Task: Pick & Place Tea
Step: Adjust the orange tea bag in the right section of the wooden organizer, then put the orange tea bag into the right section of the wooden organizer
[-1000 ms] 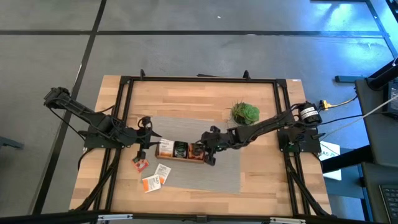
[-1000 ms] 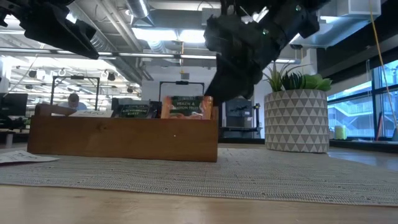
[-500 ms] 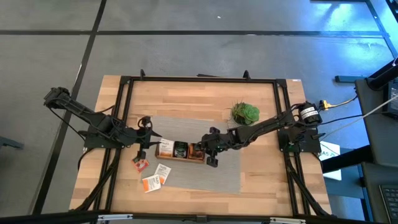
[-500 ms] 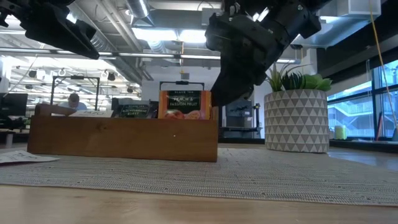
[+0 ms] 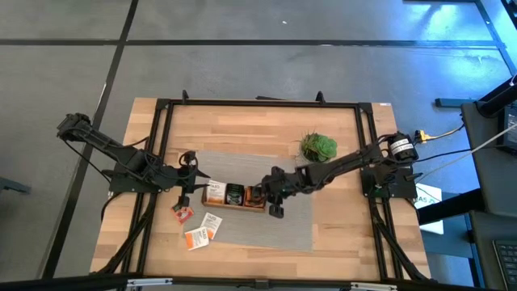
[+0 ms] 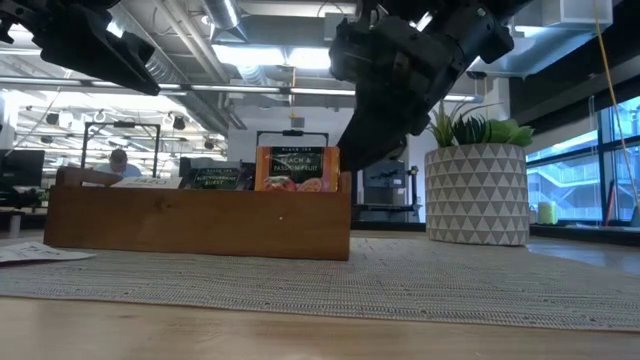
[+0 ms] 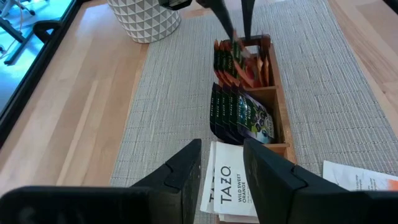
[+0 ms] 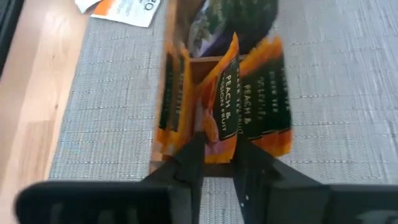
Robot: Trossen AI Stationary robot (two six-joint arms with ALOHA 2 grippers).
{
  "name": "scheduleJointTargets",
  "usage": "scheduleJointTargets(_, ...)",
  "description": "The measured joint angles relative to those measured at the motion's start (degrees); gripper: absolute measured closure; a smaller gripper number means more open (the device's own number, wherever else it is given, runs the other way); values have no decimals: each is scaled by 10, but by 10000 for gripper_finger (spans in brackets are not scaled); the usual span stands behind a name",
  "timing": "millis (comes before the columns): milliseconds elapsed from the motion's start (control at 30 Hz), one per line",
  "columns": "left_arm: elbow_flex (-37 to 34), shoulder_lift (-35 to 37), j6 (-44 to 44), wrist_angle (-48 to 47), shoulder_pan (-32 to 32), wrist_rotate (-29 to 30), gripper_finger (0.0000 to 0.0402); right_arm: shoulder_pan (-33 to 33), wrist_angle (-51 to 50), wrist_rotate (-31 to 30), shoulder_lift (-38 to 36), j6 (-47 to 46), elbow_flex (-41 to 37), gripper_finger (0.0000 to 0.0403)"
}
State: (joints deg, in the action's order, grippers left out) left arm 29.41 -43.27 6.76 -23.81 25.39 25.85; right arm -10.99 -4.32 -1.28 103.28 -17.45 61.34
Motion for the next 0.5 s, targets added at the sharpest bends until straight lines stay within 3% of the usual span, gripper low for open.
scheduleJointTargets(333,0,0,0,0,0,0,286,11,-44,-1,-68,3,0,288)
scheduleJointTargets(500,0,0,6,5,0,-3,286,11,-31,-1,-114,72,1,288)
